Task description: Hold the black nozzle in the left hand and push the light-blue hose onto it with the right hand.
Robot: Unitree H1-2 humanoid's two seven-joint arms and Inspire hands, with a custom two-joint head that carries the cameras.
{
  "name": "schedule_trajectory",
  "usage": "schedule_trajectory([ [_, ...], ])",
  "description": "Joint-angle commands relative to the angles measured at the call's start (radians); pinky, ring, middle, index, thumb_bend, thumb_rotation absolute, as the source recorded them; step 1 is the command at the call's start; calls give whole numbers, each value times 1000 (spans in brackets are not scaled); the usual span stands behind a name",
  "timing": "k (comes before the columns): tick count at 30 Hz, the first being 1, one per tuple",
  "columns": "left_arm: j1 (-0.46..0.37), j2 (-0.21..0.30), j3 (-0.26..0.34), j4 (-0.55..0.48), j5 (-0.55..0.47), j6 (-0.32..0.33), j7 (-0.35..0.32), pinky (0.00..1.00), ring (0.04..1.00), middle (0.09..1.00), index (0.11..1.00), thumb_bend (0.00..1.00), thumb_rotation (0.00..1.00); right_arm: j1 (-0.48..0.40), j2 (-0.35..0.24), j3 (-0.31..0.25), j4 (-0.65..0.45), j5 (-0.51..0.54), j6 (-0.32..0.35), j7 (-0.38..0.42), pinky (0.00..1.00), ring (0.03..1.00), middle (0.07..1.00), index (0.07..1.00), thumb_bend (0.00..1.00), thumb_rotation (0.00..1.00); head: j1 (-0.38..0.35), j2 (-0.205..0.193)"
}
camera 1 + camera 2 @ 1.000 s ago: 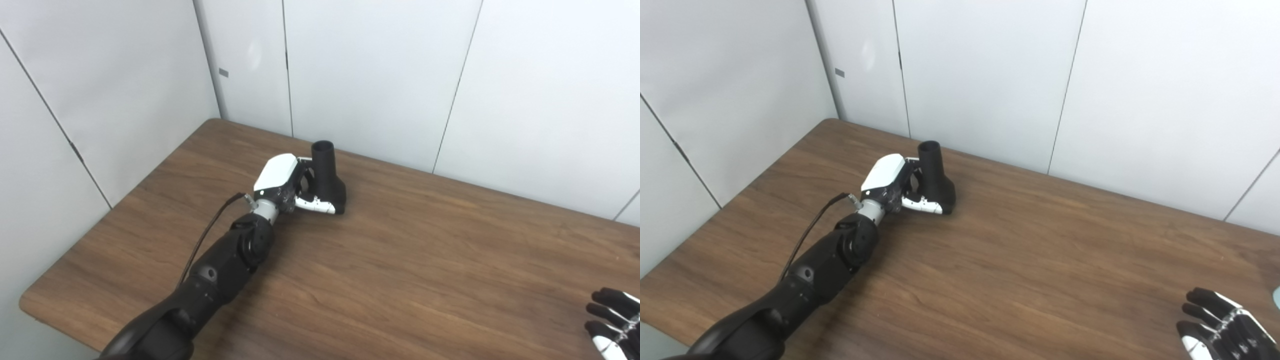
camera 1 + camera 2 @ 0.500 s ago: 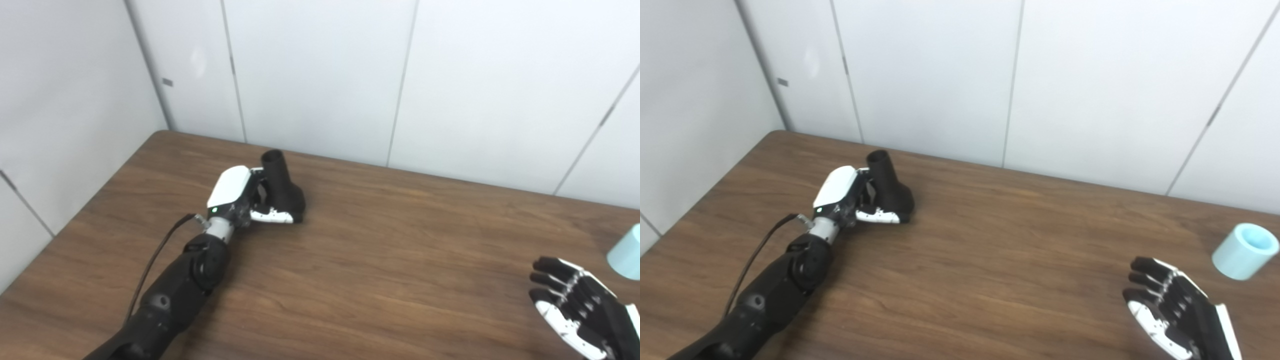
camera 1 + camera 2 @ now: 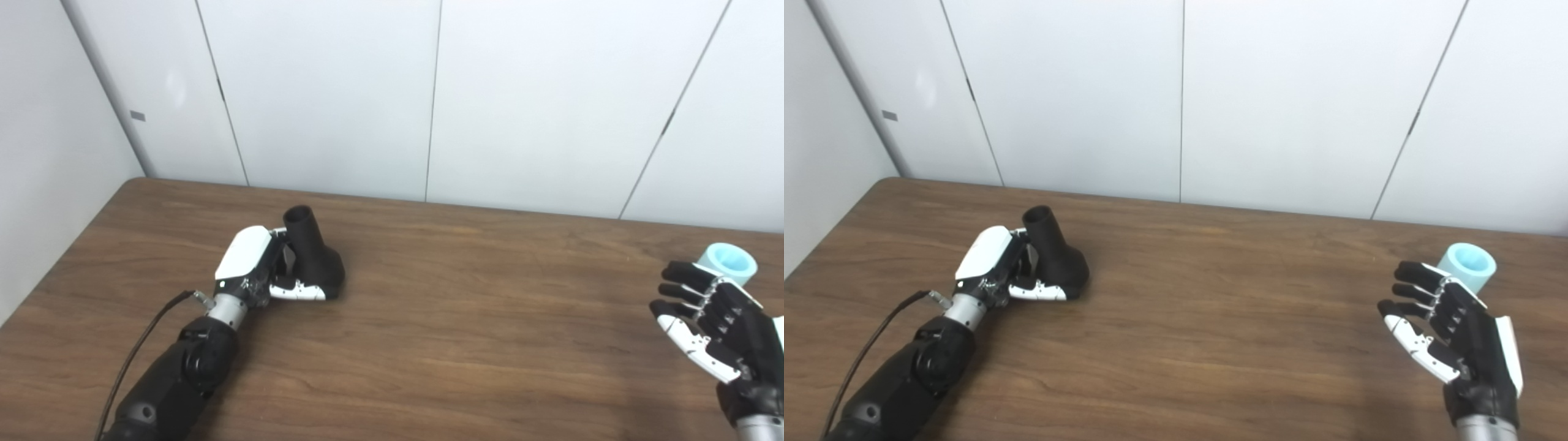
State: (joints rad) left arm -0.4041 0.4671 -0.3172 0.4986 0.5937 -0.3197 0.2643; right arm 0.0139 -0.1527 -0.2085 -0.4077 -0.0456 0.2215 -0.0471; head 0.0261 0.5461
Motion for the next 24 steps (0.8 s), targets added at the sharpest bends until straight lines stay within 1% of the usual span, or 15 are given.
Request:
schedule_trajectory([
  [1, 48, -51, -57, -4, 45, -72, 10, 233, 393, 455, 538, 497, 0, -32, -10, -21, -17, -3, -55, -23, 589, 686, 707, 671, 206, 0, -1, 0],
  [3, 47, -60, -71, -12, 79, -88, 29, 176, 431, 418, 526, 498, 0, -37, -9, -31, -12, -3, -61, -34, 596, 690, 709, 675, 207, 0, -16, -3],
  [4, 47, -66, -77, -19, 90, -95, 27, 148, 306, 445, 505, 511, 0, -39, -8, -37, -10, 0, -63, -39, 595, 687, 707, 672, 212, 0, -20, -4],
  [5, 48, -70, -80, -26, 97, -99, 23, 130, 238, 459, 495, 517, 0, -41, -6, -41, -9, 2, -65, -43, 595, 684, 704, 667, 220, 0, -27, -5],
  [6, 50, -77, -83, -40, 105, -98, 16, 113, 189, 466, 488, 521, 0, -43, -6, -48, -6, 5, -69, -48, 596, 684, 702, 665, 225, 0, -33, -6],
  [8, 56, -91, -88, -71, 118, -90, 1, 81, 134, 470, 484, 524, 0, -47, -9, -60, -2, 13, -75, -54, 601, 685, 702, 663, 241, 0, -40, -7],
  [9, 59, -98, -88, -84, 122, -89, -6, 61, 107, 293, 484, 520, 22, -48, -10, -66, -1, 14, -76, -56, 608, 689, 703, 662, 245, 0, -43, -7],
  [10, 63, -104, -90, -97, 127, -89, -13, 54, 98, 235, 483, 519, 29, -50, -11, -74, 0, 16, -76, -59, 608, 688, 702, 661, 248, 0, -44, -7],
  [12, 70, -113, -97, -120, 142, -97, -21, 47, 89, 181, 483, 518, 36, -55, -16, -86, 6, 17, -81, -66, 602, 678, 692, 652, 259, 0, -49, -7],
  [16, 79, -129, -108, -150, 172, -116, -29, 47, 91, 175, 483, 518, 38, -68, -18, -109, 8, 13, -81, -84, 589, 672, 689, 650, 268, 0, -61, -6],
  [20, 82, -141, -134, -154, 192, -145, -17, 45, 89, 156, 482, 517, 38, -81, -27, -122, 10, 5, -95, -94, 581, 673, 691, 651, 269, 0, -75, -8],
  [24, 77, -153, -186, -140, 225, -150, 22, 63, 109, 181, 482, 517, 39, -94, -34, -140, 23, 20, -106, -100, 595, 689, 705, 664, 270, 0, -92, -8],
])
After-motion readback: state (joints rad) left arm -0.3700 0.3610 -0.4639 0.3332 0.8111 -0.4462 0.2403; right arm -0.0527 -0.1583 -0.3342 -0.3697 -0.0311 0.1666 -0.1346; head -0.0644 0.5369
